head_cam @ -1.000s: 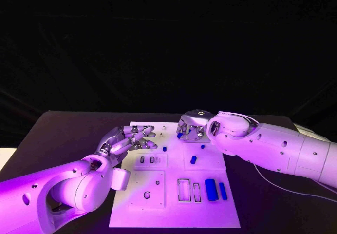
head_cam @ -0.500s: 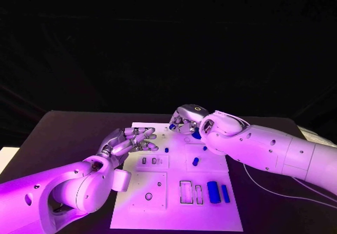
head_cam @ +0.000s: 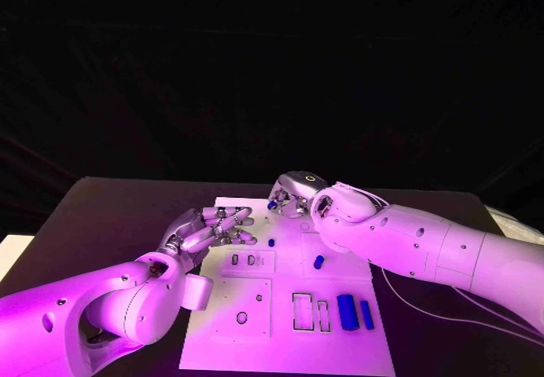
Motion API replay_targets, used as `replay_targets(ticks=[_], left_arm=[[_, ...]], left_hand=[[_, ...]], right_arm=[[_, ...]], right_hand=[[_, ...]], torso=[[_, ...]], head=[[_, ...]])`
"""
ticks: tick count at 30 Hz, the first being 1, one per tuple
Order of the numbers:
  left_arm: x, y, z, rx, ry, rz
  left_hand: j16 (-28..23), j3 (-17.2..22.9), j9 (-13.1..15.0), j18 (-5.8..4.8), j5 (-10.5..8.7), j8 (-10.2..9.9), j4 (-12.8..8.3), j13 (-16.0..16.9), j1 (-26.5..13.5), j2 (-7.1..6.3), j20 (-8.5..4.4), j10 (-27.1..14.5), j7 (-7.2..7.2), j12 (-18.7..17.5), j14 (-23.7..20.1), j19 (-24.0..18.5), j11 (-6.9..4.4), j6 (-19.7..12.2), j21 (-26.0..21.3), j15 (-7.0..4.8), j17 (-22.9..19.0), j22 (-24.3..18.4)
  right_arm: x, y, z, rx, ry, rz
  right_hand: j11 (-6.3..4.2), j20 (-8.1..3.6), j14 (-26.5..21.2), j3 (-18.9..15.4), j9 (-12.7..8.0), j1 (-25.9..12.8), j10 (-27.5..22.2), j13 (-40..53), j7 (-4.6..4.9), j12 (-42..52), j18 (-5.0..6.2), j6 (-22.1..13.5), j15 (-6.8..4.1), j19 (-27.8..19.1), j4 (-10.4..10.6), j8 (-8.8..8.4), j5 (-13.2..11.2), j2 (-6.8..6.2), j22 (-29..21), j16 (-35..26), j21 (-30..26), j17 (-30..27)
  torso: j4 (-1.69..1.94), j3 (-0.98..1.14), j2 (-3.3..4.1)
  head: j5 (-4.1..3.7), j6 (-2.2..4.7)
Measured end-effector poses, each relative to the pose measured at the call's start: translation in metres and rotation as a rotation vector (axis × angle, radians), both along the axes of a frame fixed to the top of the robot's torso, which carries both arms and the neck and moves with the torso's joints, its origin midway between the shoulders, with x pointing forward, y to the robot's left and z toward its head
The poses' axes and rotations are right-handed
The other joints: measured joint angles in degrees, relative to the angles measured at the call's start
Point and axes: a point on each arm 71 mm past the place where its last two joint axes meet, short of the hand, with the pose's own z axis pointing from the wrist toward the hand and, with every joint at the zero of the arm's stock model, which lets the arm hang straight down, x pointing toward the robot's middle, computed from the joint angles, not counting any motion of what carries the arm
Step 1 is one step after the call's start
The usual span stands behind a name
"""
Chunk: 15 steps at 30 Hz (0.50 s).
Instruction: Assemble the parts on the task board
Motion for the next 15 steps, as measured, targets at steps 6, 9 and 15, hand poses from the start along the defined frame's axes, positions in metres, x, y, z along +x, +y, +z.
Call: replay_targets(ticks=[6, 9, 15], left_arm=[[0.0003, -0.0008, -0.0001, 0.002, -0.002, -0.002], [0.0003, -0.001, -0.0002, 0.004, 0.0, -0.002], [0.0, -0.0013, -0.0006, 0.005, 0.007, -0.004]], left_hand=[[0.0, 0.0, 0.0, 0.0, 0.0, 0.0, 0.0, 0.0, 0.0, 0.0, 0.0, 0.0, 0.0, 0.0, 0.0, 0.0, 0.0, 0.0, 0.0, 0.0, 0.0, 0.0], [0.0, 0.0, 0.0, 0.0, 0.0, -0.17, 0.0, 0.0, 0.0, 0.0, 0.0, 0.0, 0.0, 0.0, 0.0, 0.0, 0.0, 0.0, 0.0, 0.0, 0.04, 0.0], [0.0, 0.0, 0.0, 0.0, 0.0, -0.2, 0.0, 0.0, 0.0, 0.0, 0.0, 0.0, 0.0, 0.0, 0.0, 0.0, 0.0, 0.0, 0.0, 0.0, 0.06, 0.0]], right_arm=[[0.0008, 0.0034, -0.0011, -0.012, -0.005, -0.021], [0.0007, 0.0043, -0.0017, -0.018, -0.006, -0.031], [0.0002, 0.0064, -0.0021, -0.031, -0.013, -0.043]], right_hand=[[0.0, 0.0, 0.0, 0.01, 0.0, 0.0, 0.0, 0.0, 0.13, 0.0, 0.0, -0.15, 0.0, 0.0, 0.0, 0.02, 0.0, -0.01, 0.12, 0.32, 0.34, 0.28], [0.0, 0.0, 0.0, 0.01, 0.0, 0.0, 0.0, 0.0, 0.18, 0.0, 0.0, -0.22, 0.0, 0.0, 0.0, 0.04, -0.01, -0.01, 0.13, 0.32, 0.34, 0.28], [0.21, 0.21, 0.0, 0.17, 0.0, 0.0, -0.21, -0.05, 0.14, 0.0, 0.0, -0.35, 0.0, -0.2, 0.17, 0.05, 0.36, -0.02, 0.27, 0.32, 0.6, 0.27]], torso=[[-0.01, 0.0, 0.12], [0.01, 0.04, 0.15], [0.04, 0.07, 0.21]], head=[[-0.17, 0.08], [-0.23, 0.13], [-0.18, 0.37]])
